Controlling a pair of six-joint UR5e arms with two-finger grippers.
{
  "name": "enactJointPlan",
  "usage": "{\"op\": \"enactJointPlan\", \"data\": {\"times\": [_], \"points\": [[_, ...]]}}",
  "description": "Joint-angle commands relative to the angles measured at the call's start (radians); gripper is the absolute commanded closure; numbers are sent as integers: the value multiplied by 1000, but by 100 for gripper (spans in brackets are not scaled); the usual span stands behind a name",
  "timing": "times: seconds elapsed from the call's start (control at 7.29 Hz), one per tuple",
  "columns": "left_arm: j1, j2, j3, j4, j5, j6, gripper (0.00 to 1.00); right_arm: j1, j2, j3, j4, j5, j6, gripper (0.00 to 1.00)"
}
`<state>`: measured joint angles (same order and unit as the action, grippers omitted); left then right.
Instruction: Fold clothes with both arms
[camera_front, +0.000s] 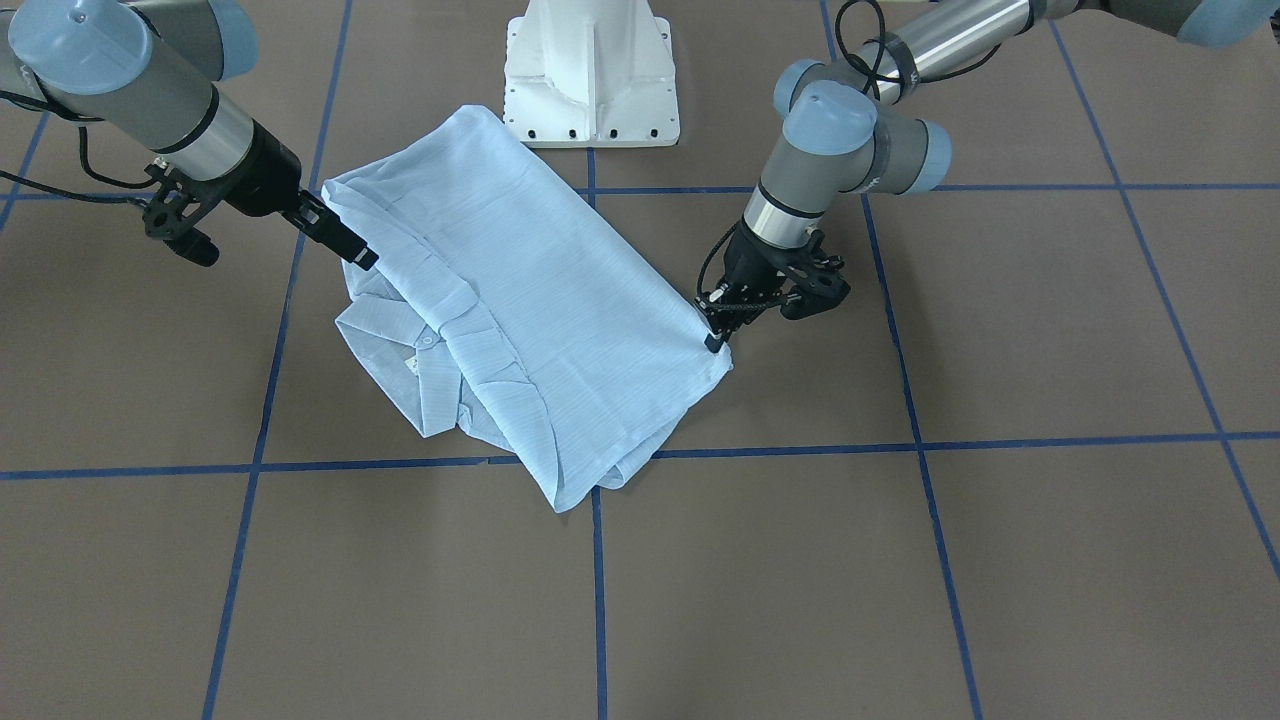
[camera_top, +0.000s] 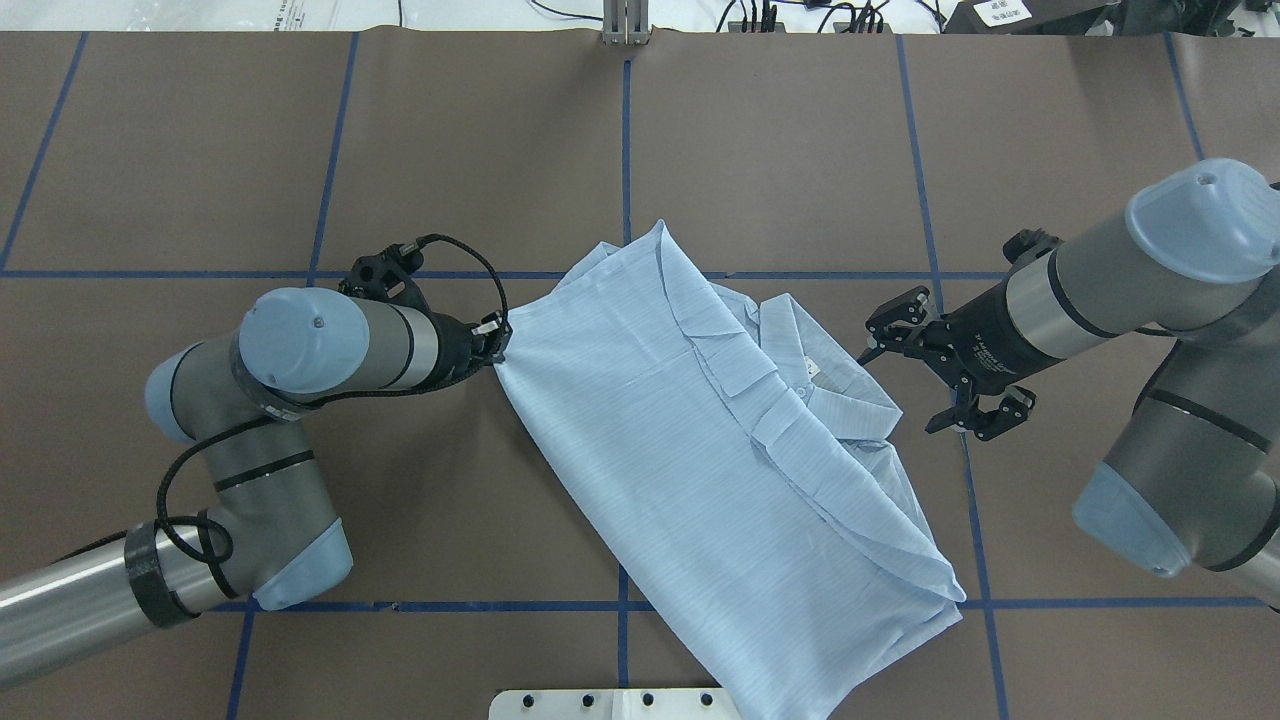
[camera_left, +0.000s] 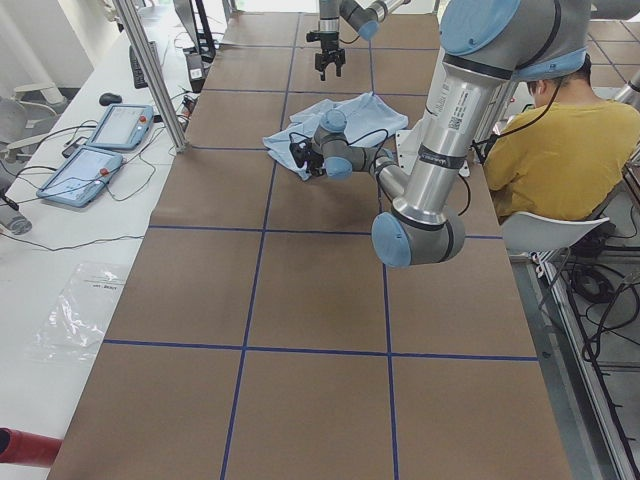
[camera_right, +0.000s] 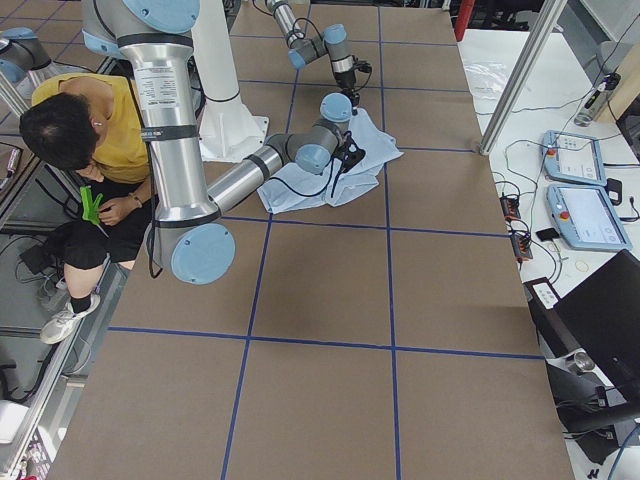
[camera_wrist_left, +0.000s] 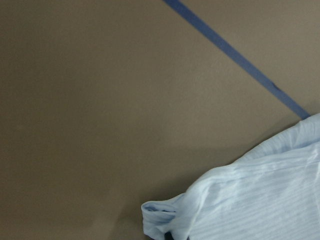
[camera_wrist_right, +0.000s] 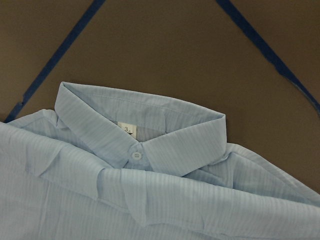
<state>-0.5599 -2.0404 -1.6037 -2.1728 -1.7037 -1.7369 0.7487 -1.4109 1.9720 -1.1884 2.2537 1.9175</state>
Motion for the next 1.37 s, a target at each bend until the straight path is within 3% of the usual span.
{"op": "enactJointPlan", "data": {"times": [0.0,0.27,0.41,0.55,0.69,0.82,0.96,1.24], "points": [[-131,-135,176,-16,4,105,100,0,18,1,0,-14,0,0],[-190,-343,499,-158,64,128,100,-2,30,-1,1,-49,0,0],[-227,-398,587,-203,62,172,100,-2,42,-1,0,-63,0,0],[-236,-405,594,-202,62,219,43,-11,68,-1,-2,-84,0,0],[-239,-403,584,-205,52,239,31,-38,102,-1,-8,-133,2,0],[-247,-380,499,-187,24,241,30,-98,115,-1,-8,-210,2,0],[-267,-294,381,-183,-66,243,30,-186,168,-15,-40,-343,0,0],[-337,-152,207,-179,-163,308,31,-352,315,-31,-289,-530,-108,0]]}}
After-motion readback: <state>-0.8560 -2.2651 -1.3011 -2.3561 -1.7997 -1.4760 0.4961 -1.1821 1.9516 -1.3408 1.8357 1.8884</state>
